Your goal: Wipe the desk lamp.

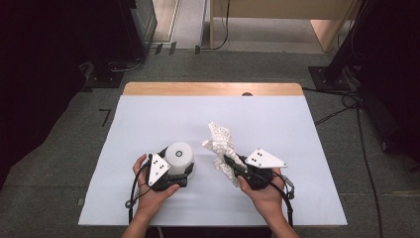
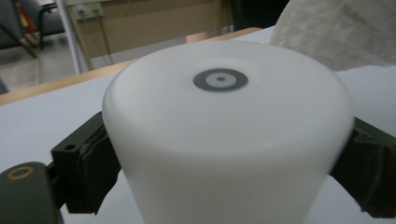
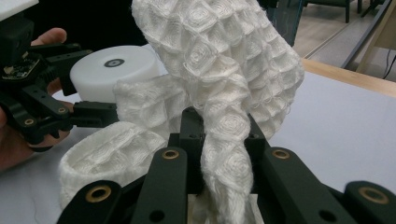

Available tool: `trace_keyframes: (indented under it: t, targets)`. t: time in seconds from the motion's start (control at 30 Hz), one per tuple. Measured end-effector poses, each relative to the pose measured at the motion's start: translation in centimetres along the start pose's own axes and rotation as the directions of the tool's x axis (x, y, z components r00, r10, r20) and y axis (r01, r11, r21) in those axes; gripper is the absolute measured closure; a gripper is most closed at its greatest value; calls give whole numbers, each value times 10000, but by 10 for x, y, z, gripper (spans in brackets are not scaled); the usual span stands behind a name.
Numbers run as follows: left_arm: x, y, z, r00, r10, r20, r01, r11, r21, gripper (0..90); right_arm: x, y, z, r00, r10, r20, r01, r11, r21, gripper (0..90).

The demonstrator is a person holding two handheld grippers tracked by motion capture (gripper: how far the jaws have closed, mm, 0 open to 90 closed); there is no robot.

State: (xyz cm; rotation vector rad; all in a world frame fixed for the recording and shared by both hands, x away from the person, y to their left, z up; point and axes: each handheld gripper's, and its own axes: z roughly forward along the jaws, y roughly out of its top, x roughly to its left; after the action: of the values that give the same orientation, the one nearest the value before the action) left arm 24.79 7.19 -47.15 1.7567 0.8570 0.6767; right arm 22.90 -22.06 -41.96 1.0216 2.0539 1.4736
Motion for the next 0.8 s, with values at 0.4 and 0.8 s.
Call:
trace_keyframes:
  t: [0.4, 0.8]
  targets:
    - [-26, 7, 7, 9726, -796, -2186, 901, 9952, 384, 69, 1, -1, 3, 10000, -27, -70, 28, 9999, 99, 774]
    - [-10, 18, 4, 9392, -1258, 3194, 1223, 9920, 309, 85, 2, -2, 3, 10000, -26, -88, 27, 10000, 57, 774]
